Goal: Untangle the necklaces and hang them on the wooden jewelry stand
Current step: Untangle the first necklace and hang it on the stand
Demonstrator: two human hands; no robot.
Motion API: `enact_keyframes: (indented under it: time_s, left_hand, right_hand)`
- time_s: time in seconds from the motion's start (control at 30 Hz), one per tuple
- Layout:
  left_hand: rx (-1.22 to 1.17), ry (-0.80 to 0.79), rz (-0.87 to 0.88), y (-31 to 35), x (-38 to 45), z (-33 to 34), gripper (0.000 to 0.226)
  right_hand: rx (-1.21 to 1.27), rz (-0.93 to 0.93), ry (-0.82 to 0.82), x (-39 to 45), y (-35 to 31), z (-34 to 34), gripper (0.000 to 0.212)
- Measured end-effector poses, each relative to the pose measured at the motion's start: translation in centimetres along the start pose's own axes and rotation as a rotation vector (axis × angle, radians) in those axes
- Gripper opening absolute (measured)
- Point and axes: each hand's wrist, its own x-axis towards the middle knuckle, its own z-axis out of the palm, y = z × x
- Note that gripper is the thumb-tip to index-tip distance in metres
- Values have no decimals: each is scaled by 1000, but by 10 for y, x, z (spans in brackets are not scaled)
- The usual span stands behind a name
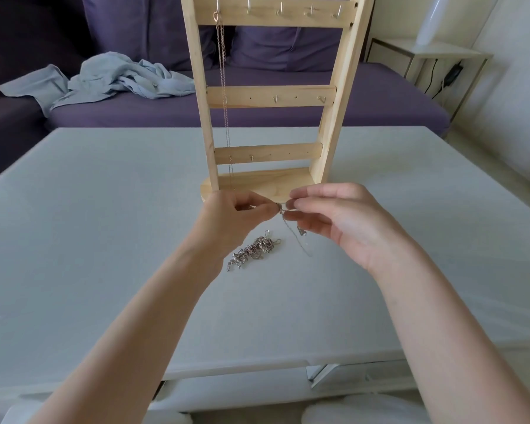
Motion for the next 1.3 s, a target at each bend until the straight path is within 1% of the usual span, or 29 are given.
enact_keyframes:
  time_s: [0.17,0.3,0.4,0.5,0.63,0.73,0.8,0.97,1.07,1.13,1.3]
  left_hand:
    - [42,-41,-2,4,-4,3,13]
    - [55,-51,-9,5,-4,4,19]
    - [62,-48,-25,4,-3,6,18]
    - [-3,-60,-49,3,-4,5,18]
    - [-155,-148,-85,3,-5,2,8]
    - [-176,-125,-70,2,-4,0,5]
    - [-151,-101,-54,2,-5,2,7]
    - [-35,-28,47,0,-5,9,22]
    - [-10,-50,79,-1,-5,10,23]
    - [-4,-79,82,1,-4,10,22]
    - [73,-121,86,2,-4,8,19]
  right_hand:
    - [-32,-5,-58,0,1,4,17]
    - [-62,-31,-47,0,1,4,21]
    - [-106,-41,-55,0,0,4,21]
    - [-110,-41,-69,-1,-1,5,20]
    - [-102,-49,-71,-1,-1,5,20]
    - [-113,-66,-85,-1,-1,4,18]
    - [-169,-88,-83,-1,0,4,14]
    - [-418,-153,-40,0,2,4,4]
    - [-489,-155,-10,0,3,4,8]
    - [-470,-138,-8,-1,2,5,14]
    - [-226,18,-72,1,1,8,31]
